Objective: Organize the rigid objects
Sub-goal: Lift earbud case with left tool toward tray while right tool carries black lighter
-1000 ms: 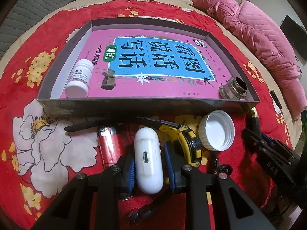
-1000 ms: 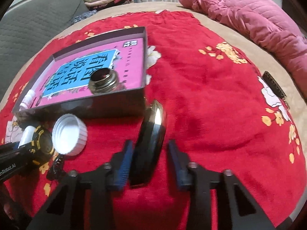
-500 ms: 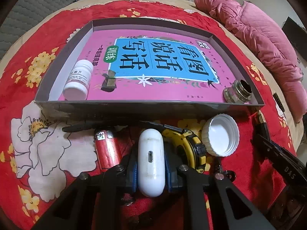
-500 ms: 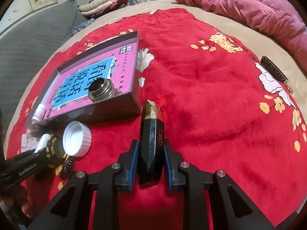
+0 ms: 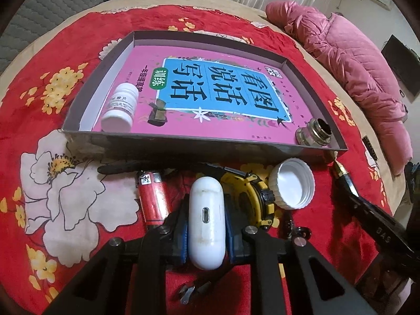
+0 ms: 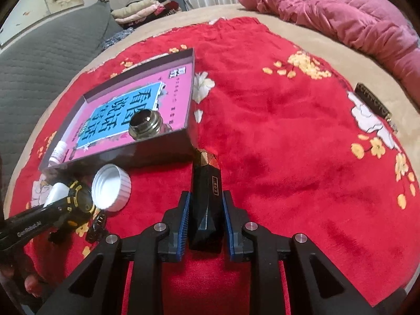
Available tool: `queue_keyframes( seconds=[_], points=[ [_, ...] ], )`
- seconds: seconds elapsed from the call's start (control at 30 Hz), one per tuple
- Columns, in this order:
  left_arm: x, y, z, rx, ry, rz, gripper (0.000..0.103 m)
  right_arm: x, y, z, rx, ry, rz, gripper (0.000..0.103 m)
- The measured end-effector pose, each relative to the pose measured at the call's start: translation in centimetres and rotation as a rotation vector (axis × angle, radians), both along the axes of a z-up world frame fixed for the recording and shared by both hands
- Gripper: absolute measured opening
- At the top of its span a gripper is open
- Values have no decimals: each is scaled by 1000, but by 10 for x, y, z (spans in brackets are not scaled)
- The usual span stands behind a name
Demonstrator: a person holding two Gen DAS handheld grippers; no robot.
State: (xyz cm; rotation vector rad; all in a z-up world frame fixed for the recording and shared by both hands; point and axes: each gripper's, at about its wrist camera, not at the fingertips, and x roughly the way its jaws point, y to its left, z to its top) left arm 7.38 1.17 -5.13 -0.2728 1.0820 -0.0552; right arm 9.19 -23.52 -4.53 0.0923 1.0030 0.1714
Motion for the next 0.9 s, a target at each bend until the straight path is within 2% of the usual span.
queue_keyframes(
  seconds=[0.33, 0.57, 0.73, 0.9],
  points=[
    [-7, 0, 12, -22, -23, -8, 22, -13, -18, 10, 169, 19, -42, 23],
    [-12, 3, 26, -22, -50, -4, 22, -31, 5, 28, 174, -32, 27, 23],
    [-16, 6, 34, -11, -67, 3, 22, -40, 27, 46, 142, -127, 124, 23],
    [-18, 7, 36, 8, -76, 3, 22, -42, 32, 47, 143, -138, 152, 23]
  ],
)
